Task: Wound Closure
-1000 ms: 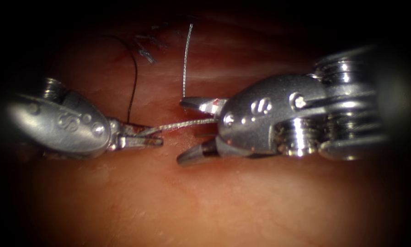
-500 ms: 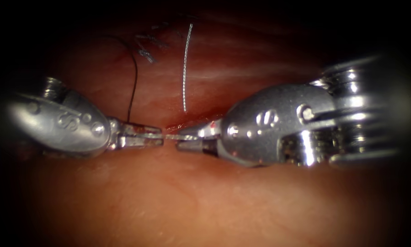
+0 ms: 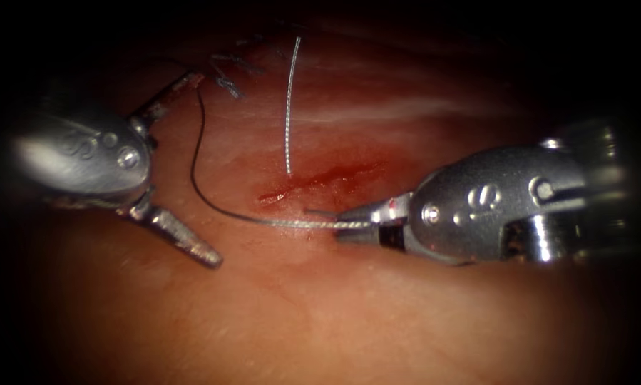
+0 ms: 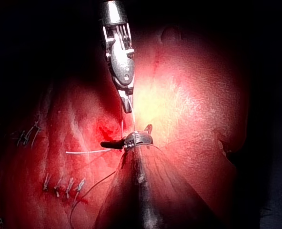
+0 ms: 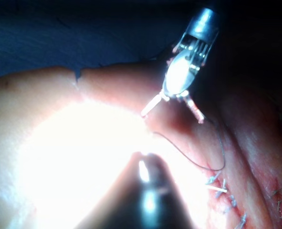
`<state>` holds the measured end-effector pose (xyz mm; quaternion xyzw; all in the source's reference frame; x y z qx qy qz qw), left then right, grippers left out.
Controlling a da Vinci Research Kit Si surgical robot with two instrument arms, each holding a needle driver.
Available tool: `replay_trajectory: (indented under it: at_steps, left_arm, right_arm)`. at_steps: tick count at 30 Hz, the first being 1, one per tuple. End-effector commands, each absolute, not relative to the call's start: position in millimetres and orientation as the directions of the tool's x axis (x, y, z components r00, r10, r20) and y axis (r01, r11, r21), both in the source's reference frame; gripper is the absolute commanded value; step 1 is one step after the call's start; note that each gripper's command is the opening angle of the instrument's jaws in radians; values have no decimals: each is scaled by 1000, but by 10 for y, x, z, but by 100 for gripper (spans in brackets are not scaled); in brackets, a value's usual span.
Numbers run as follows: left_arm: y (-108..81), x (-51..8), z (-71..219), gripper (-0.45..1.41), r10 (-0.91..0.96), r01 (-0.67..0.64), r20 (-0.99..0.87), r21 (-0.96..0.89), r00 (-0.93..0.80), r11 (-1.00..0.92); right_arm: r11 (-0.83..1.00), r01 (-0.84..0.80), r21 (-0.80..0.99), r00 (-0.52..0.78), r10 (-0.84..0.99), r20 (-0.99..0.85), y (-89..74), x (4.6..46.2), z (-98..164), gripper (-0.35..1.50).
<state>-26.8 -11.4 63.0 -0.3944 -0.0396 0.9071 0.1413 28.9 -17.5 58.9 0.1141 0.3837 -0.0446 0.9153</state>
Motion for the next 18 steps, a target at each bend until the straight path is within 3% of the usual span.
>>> replay_trajectory:
  at_steps: [1, 18]
  left_arm:
    - [-118, -270, 637, 128, 285, -218, -708, -187, -647, -958]
    - [-94, -254, 730, 123, 156, -76, -759, -140, -633, -987]
  right_arm:
    - [970, 168, 174, 695, 9, -719, -180, 285, 592, -35]
    - [971, 194, 139, 578, 1, -816, -173, 245, 563, -35]
